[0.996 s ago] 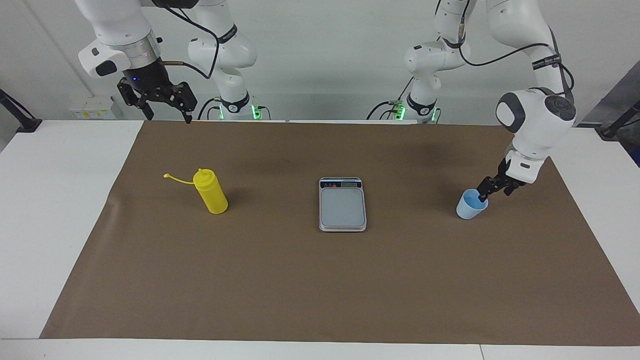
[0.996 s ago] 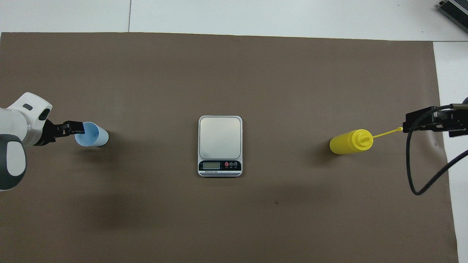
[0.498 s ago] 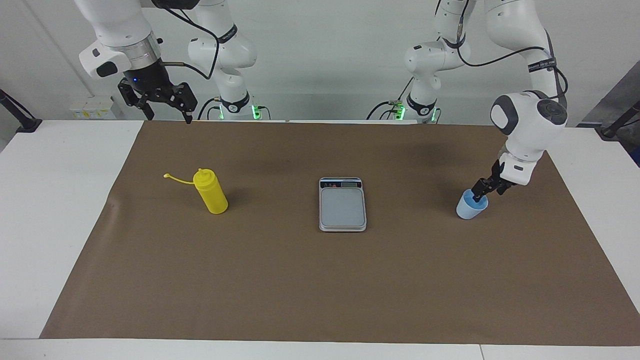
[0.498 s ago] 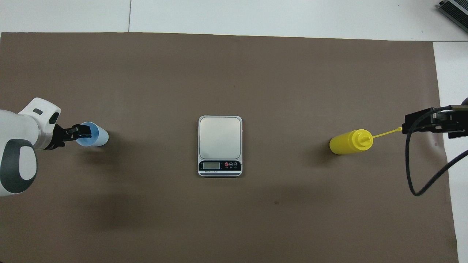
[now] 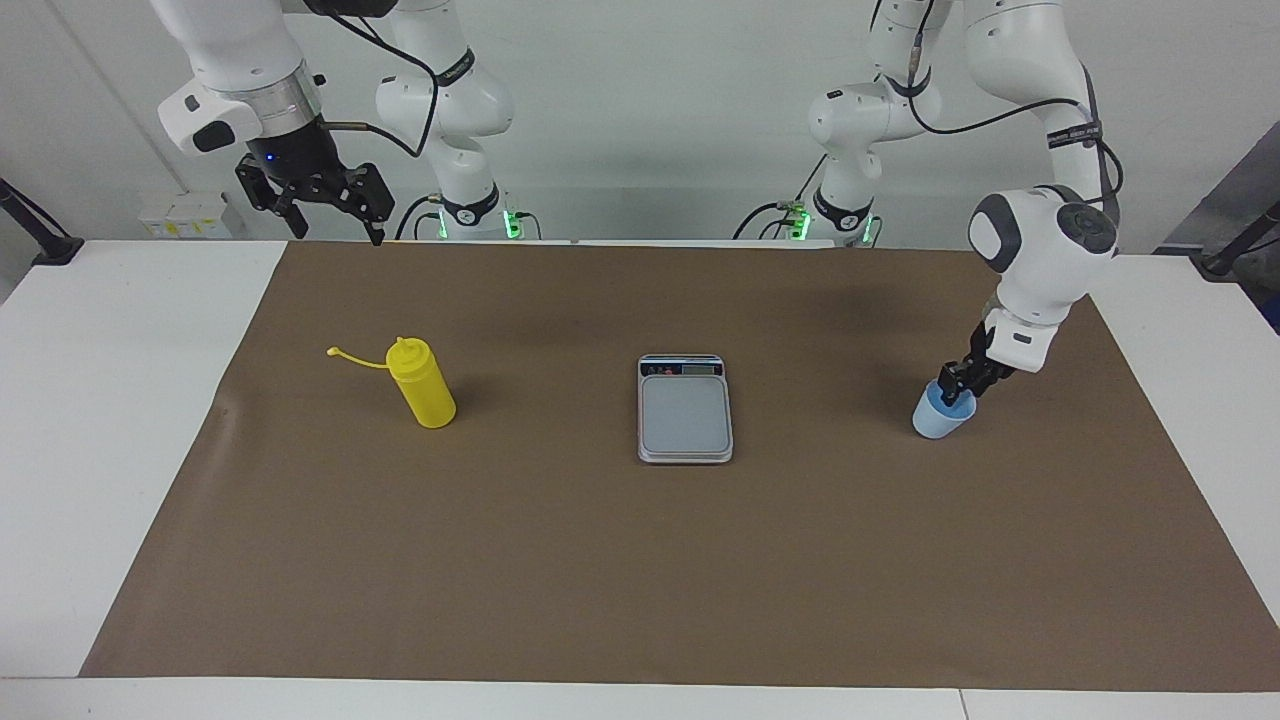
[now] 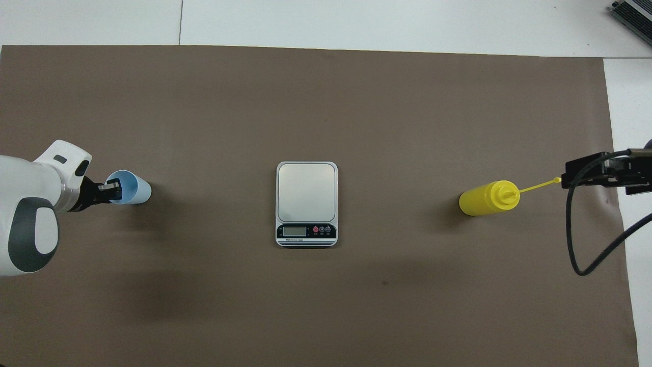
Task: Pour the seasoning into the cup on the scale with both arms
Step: 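Reach the left gripper to the light-blue cup and grasp it, then lift the blue cup with the left gripper and carry it over the scale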
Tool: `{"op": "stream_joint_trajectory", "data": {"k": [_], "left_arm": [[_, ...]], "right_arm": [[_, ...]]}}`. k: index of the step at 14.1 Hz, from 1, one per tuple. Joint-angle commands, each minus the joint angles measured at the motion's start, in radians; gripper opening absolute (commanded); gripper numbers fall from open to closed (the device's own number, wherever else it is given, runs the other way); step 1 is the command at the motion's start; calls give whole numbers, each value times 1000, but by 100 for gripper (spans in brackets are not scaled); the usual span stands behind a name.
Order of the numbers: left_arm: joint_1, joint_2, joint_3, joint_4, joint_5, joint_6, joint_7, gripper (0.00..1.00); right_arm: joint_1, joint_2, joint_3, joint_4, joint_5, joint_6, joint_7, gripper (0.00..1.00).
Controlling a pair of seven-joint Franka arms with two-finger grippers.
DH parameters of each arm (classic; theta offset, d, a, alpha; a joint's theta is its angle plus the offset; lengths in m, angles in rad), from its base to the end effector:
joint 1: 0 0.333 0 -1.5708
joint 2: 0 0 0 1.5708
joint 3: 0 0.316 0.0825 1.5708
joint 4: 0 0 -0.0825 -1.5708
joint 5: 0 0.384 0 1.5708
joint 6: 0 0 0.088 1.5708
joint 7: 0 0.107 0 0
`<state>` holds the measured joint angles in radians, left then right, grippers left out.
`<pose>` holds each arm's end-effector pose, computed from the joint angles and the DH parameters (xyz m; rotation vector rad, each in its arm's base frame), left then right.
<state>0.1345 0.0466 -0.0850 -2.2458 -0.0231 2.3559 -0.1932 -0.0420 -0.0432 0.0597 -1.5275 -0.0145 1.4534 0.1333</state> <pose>0.5339 0.0263 0.3520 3.0888 0.4018 0.0966 0.5288 0.0085 0.6579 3.1166 -0.1828 -0.0462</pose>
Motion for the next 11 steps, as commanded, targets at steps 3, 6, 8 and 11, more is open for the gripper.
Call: {"op": "stream_joint_trajectory", "data": {"k": [3, 6, 8, 11], "left_arm": [[-23, 19, 8, 133, -5, -153, -5, 0], [-29, 25, 7, 237, -5, -248, -9, 0], [-56, 24, 5, 300, -6, -323, -15, 0], [-137, 25, 5, 365, -8, -383, -112, 0]], "right_arm": [[-4, -27, 5, -31, 18, 2, 6, 100], [-4, -27, 5, -31, 18, 4, 6, 100], [-4, -27, 5, -34, 18, 4, 6, 100], [-4, -29, 5, -36, 18, 4, 6, 100]]}}
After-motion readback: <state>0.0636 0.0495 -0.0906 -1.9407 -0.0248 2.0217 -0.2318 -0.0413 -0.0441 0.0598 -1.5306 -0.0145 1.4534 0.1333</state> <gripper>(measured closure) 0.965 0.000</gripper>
